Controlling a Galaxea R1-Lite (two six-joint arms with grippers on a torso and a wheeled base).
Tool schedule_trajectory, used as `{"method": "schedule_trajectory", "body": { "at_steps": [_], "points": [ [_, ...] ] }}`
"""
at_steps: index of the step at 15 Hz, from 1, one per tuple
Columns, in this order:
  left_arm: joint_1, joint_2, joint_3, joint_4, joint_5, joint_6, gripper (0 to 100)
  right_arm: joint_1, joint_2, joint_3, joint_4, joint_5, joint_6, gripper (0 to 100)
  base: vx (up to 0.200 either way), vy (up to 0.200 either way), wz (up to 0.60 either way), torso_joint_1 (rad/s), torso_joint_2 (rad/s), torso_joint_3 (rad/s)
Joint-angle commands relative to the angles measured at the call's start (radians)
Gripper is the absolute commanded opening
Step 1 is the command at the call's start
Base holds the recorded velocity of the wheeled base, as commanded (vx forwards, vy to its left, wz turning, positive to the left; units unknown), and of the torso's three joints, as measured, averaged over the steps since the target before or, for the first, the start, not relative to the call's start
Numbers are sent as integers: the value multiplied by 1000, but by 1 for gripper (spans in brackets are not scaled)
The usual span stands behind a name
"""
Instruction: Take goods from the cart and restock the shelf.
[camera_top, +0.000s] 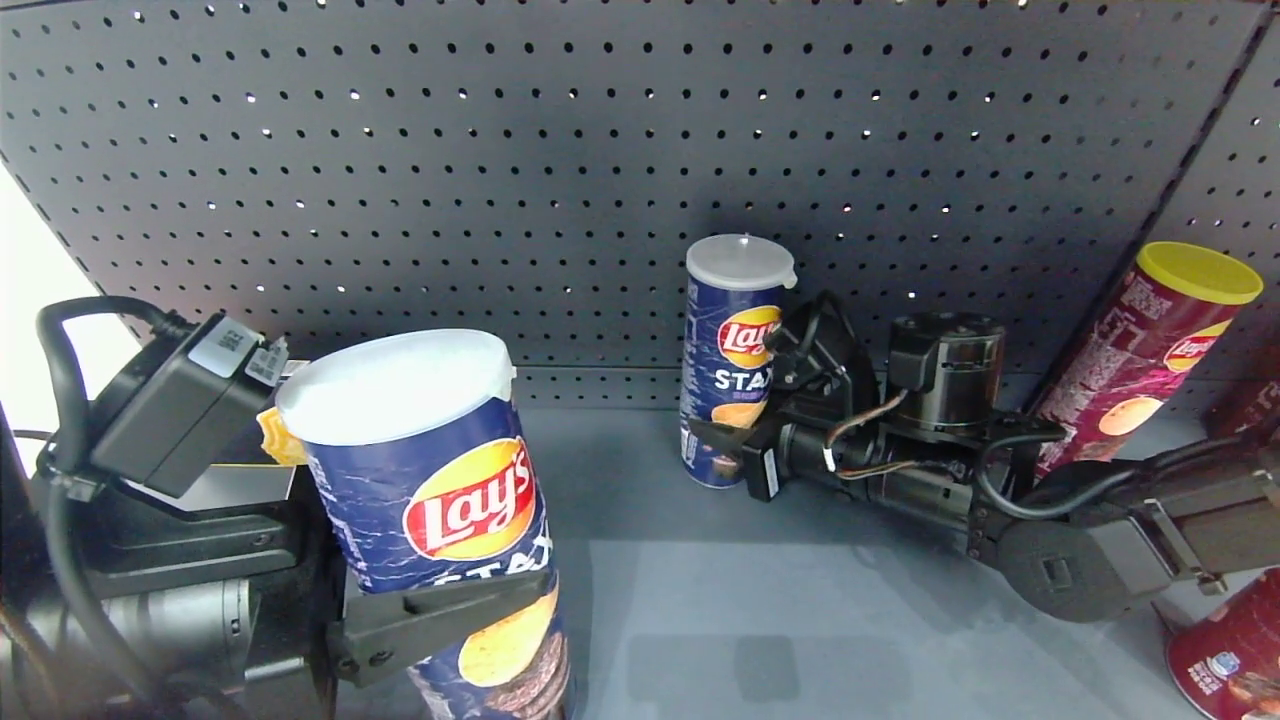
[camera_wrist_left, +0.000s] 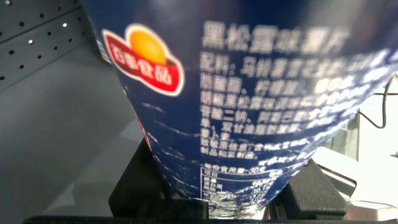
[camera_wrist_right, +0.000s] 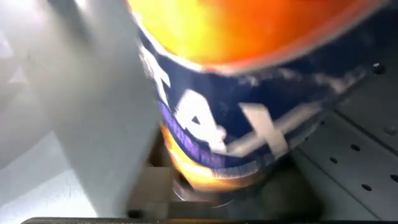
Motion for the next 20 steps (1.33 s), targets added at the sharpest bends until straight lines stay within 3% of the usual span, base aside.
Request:
{"method": "schedule_trajectory", "body": {
  "at_steps": [1, 3, 7, 9, 12, 20],
  "points": [
    [0, 0, -2, -1, -1, 0, 0, 14, -22, 0, 7, -10, 0, 0, 0, 0, 0, 0, 0, 0],
    [-1, 0, 0, -1, -1, 1, 0, 37, -42, 1, -17, -111, 0, 0, 0, 0, 0, 0, 0, 0],
    [-1, 1, -5, -2, -1, 1, 0, 103, -117, 57, -14, -144, 3, 0, 0, 0, 0, 0, 0, 0],
    [2, 1, -5, -2, -1, 0, 0, 169, -136, 98, -19, -237, 27, 0, 0, 0, 0, 0, 0, 0],
    [3, 1, -5, -1, -1, 0, 0, 232, -163, 152, -20, -288, 86, 0, 0, 0, 0, 0, 0, 0],
    [34, 41, -13, -4, -2, -2, 0, 264, -162, 331, -178, -400, 123, 0, 0, 0, 0, 0, 0, 0]
  ]
}}
